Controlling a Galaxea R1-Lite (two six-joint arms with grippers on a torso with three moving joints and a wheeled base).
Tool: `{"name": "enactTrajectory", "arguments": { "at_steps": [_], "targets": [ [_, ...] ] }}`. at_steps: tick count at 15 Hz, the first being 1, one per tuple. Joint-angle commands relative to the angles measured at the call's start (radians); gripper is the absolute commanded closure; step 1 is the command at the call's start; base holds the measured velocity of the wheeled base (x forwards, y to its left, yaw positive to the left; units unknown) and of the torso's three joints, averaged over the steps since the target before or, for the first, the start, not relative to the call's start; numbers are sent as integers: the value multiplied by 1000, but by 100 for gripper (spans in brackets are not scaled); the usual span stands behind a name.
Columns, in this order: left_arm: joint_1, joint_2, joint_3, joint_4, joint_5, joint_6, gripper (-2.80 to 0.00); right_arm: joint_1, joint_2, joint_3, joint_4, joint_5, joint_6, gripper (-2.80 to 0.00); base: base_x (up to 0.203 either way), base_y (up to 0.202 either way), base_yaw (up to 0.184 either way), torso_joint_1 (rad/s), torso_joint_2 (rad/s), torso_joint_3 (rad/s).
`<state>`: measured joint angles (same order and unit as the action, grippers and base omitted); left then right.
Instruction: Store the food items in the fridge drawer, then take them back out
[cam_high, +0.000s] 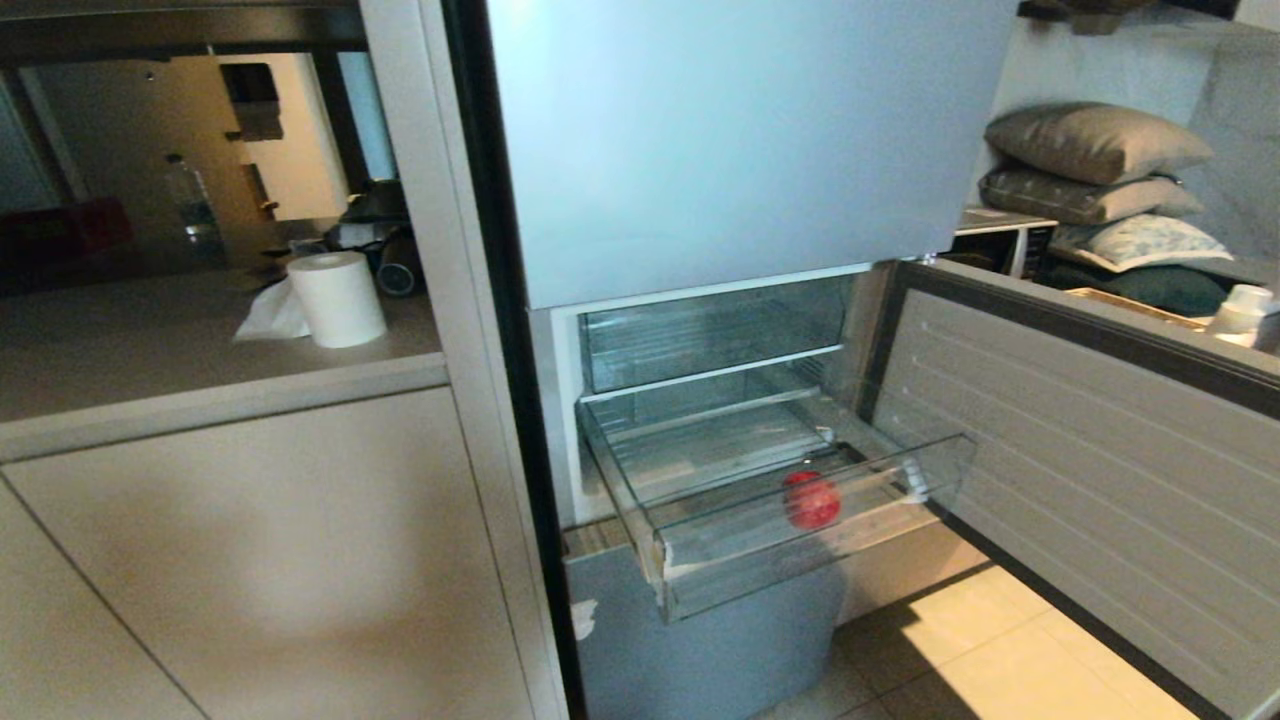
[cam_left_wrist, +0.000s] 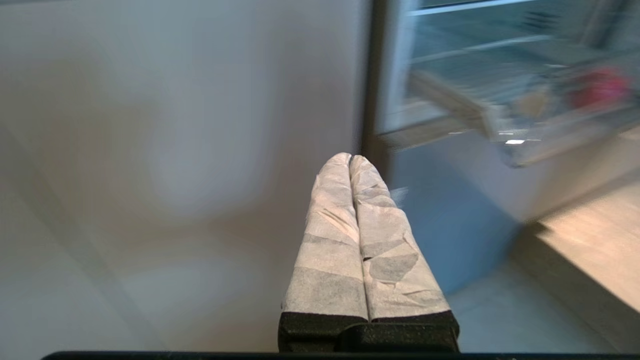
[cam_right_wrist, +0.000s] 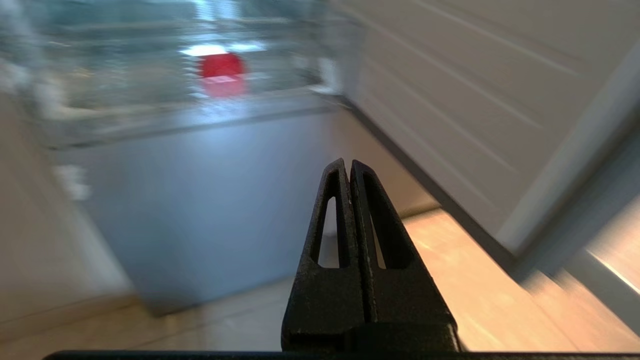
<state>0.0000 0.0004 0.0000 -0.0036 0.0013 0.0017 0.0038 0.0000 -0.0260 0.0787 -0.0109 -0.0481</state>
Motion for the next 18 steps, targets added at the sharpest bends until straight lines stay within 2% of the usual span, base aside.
{"name": "enactTrajectory", "arguments": {
  "at_steps": [1,5,10,18],
  "targets": [
    [0,1,2,-1,0,0,0,1,0,-1,0,0,5,0,0,-9,173,-2,2,7],
    [0,1,2,-1,0,0,0,1,2,-2,1,0,5,0,0,-6,130,3,-1,1],
    [0,0,2,-1,0,0,0,1,0,-2,1,0,5,0,14,0,-1,0,-1,1],
    [0,1,2,1,0,0,0,1,0,-2,1,0,8,0,191,0,-1,4,2,3]
  ]
}}
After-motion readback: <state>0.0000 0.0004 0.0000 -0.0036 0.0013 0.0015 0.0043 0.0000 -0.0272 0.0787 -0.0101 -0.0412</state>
